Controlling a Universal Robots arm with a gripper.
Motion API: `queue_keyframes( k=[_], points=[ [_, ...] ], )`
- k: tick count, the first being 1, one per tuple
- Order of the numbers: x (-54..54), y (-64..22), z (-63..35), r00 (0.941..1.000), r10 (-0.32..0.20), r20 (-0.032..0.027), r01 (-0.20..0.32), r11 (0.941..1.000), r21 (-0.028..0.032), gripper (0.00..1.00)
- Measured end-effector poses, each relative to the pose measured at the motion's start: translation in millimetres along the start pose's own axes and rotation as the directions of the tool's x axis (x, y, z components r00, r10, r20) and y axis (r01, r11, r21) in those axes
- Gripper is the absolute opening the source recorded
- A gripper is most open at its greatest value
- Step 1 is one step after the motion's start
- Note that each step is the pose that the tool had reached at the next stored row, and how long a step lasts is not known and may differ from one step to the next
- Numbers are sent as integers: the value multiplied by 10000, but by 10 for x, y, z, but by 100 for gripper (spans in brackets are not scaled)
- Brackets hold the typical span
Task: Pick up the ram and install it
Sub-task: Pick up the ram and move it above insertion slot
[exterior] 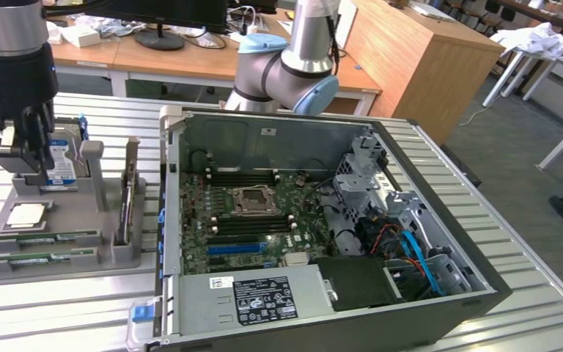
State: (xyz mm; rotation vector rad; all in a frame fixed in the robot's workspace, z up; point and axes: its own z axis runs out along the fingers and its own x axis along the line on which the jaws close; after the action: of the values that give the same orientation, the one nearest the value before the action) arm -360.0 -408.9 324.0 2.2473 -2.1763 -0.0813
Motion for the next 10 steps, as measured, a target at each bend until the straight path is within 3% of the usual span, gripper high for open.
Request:
queue_keyframes(
  k=[10],
  points=[
    [2, -4, 81, 10000, -2, 1, 2, 10000, 1, 36]
  ],
)
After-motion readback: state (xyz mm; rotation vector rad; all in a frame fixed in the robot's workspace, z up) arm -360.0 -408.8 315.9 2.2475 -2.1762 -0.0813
